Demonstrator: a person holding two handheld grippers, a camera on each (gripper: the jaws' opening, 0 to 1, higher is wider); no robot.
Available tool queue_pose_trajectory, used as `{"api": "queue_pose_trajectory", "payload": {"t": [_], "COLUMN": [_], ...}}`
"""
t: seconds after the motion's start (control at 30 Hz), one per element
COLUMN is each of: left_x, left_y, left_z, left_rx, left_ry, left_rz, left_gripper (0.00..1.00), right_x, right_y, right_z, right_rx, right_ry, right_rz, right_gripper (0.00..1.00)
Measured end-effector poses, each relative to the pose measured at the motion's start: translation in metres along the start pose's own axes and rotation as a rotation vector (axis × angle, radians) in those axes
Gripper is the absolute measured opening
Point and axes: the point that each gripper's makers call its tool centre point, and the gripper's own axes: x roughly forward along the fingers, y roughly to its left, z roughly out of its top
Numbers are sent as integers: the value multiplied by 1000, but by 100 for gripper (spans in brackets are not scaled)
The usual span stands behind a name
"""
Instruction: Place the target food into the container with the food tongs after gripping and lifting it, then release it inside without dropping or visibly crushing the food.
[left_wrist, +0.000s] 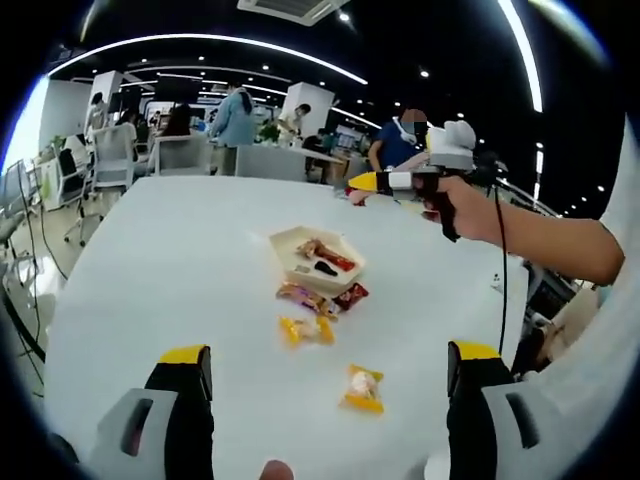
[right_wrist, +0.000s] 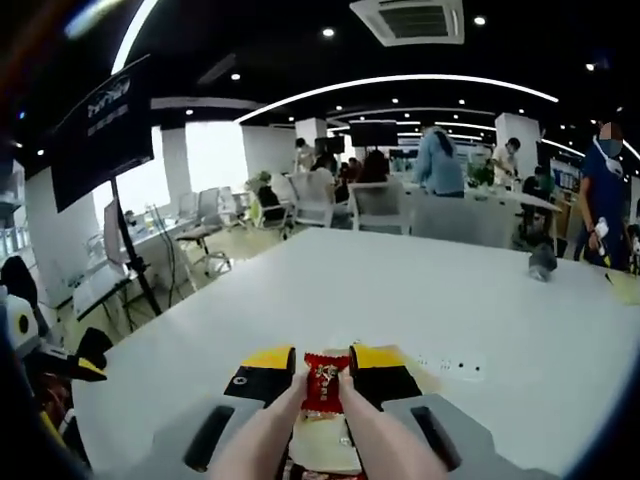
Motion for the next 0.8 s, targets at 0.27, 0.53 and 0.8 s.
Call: {"api": "queue_pose_trajectory", "payload": {"t": [0.27, 0.53, 0.8], "left_x": [-8, -10, -12], "left_y": [9, 8, 1], "left_z": [-2, 3, 3], "left_rx": [-19, -9, 7], "left_ry": [-7, -19, -22], "left_rz": [36, 38, 25], "left_gripper": [98, 98, 98], "right_x": [12, 6, -10], "right_y": [-3, -11, -9], "right_z": [-4, -3, 2], "right_rx": [8, 14, 12], "right_ry": [8, 8, -3], "right_rz": [9, 1, 0], "right_gripper": [26, 27, 27]}}
